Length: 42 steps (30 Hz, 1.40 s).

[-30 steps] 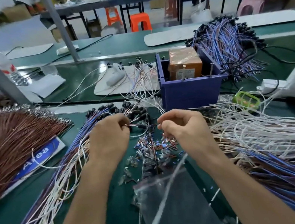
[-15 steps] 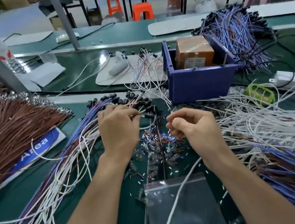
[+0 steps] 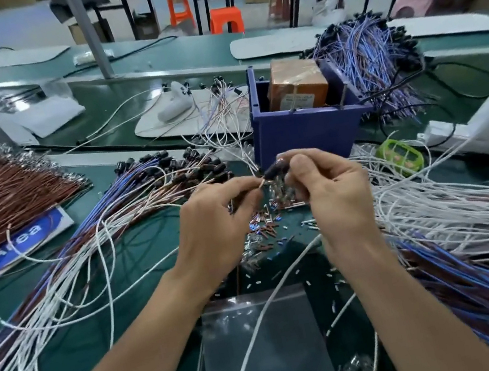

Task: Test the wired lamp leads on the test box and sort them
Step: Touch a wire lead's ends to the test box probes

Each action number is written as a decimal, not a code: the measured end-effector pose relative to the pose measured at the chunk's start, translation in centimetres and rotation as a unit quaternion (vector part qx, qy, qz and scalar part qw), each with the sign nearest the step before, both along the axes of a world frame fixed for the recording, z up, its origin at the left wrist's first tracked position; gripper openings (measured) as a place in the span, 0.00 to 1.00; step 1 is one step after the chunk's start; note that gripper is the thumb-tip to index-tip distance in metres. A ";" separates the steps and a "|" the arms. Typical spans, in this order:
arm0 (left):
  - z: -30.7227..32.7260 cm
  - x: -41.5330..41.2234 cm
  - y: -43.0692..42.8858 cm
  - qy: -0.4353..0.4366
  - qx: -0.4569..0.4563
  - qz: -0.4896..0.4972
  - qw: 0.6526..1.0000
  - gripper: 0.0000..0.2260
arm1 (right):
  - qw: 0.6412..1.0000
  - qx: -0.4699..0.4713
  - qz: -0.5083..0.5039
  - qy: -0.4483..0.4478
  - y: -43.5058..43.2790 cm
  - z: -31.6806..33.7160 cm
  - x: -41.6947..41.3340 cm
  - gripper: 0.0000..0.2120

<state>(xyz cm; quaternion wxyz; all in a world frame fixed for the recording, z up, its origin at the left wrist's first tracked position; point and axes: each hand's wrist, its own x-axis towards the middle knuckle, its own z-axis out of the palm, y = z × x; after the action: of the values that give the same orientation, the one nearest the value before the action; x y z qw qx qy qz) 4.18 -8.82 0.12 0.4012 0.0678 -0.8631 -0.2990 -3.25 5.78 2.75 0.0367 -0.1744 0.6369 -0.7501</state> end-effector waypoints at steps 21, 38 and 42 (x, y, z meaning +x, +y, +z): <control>0.1 -0.5 -0.2 -0.120 0.061 -0.091 0.987 0.05 | 0.920 -0.288 -0.027 -0.264 3.2 2.0 -1.9 0.09; 1.9 0.8 -0.5 -0.062 -0.002 -0.063 0.996 0.02 | 0.958 0.235 0.161 -0.018 3.0 1.1 -1.0 0.06; 1.7 0.7 -0.2 -0.069 0.068 -0.032 0.995 0.04 | 0.933 0.315 0.173 -0.018 1.9 0.2 -0.8 0.07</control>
<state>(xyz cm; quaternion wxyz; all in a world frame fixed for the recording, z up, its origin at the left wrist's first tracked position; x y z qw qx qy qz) 4.90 -9.00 1.80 0.3252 0.0877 -0.8681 -0.3648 -4.04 7.72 3.00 0.2302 -0.2475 0.7995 -0.4964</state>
